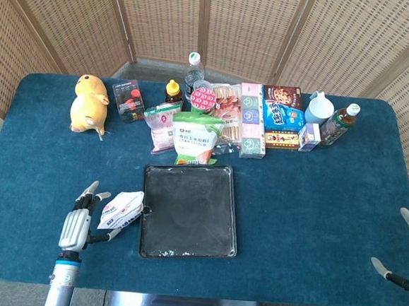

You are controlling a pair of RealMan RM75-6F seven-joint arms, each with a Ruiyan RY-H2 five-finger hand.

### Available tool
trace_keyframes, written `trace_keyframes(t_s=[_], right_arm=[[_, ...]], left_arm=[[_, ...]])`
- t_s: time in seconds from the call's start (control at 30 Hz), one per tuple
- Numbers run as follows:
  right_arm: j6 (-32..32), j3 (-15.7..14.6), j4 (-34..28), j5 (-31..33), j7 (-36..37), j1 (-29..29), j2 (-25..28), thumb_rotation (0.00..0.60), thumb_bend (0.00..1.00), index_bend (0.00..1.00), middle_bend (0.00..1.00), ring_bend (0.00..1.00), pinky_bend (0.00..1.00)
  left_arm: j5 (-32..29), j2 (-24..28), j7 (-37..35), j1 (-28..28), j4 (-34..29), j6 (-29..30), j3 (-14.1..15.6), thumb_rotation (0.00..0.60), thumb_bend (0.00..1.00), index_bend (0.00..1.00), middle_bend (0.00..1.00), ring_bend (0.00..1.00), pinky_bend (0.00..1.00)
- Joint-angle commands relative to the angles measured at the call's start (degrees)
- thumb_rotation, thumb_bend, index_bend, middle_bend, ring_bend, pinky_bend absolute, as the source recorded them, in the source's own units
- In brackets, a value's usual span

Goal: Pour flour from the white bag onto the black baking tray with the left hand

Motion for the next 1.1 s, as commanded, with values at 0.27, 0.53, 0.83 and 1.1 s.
trace_keyframes(t_s=[0.27,0.53,0.83,1.1], right_arm=[[0.38,0.17,0.25,0.28,1.69,-0.30,0.68,0.600,0.02,0.01,0.00,0.00,0.00],[0.38,0.20,0.09,0.35,1.66,-0.32,0.64,0.600,0.02,0.01,0.00,0.00,0.00],[0.35,0.27,0.26,0.53,1.82,-0.35,0.63,0.600,0.02,0.01,0.00,0.00,0.00],[0.28,0.22,0.18,0.49,1.56,-0.35,0.56,0.600,0.02,0.01,0.00,0.00,0.00]], left_arm=[[-1.51,-4.89,2.06,-2.51,5.51,-0.95,-3.07,0.600,0.06,0.20,0.00,0.00,0.11],[0.05,-7.91,1.28,-3.14,9.61,2.92,-4.86,0.600,0.24,0.55,0.50,0.48,0.55],[0.96,-8.47,-0.85,-3.35,11.55,4.46,-5.11,0.600,0.35,0.78,0.69,0.66,0.65],[3.83,-3.65,-6.26,-3.39,10.11,6.78,-5.51,0.600,0.39,0.83,0.75,0.71,0.68]])
